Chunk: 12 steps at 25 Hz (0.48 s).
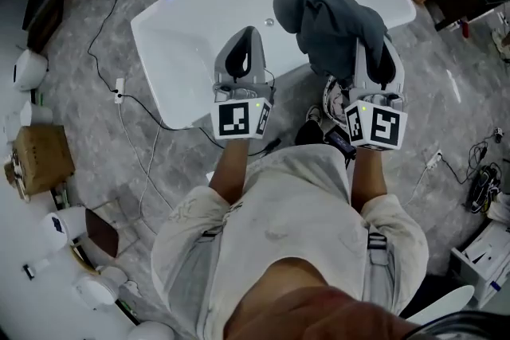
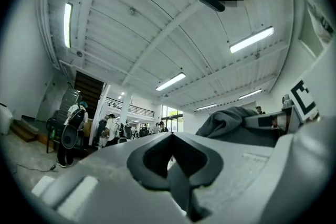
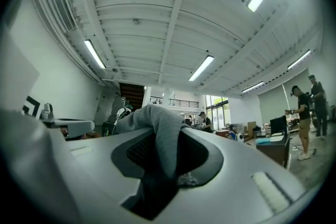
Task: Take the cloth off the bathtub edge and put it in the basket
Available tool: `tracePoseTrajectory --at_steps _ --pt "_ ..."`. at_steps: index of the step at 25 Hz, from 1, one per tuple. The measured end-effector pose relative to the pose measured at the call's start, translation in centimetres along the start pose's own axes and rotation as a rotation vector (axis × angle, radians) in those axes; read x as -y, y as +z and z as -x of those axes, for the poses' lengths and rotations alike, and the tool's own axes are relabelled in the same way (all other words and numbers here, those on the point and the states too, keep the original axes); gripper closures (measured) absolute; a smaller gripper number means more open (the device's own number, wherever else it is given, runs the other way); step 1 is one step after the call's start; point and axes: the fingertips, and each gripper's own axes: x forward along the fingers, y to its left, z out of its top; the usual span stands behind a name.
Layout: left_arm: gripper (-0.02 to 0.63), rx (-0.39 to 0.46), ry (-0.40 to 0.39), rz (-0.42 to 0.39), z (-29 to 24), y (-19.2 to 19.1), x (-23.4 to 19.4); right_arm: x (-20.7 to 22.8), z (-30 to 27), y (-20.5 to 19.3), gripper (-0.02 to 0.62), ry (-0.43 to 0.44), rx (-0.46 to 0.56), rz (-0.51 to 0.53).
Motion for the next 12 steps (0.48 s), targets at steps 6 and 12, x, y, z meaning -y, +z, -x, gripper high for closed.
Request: tracePoseTrajectory --at_steps 6,12 --pt "0.606 -0.012 -0.187 0.036 -4.6 -1.5 7.8 7.8 3.8 -0.7 0.485 -0.185 -0.030 0.022" --pt "0.606 -0.021 -0.335 0.075 -7.8 -3.2 14.5 13.5 7.1 -1.4 0.485 -0.325 -0.057 0.056"
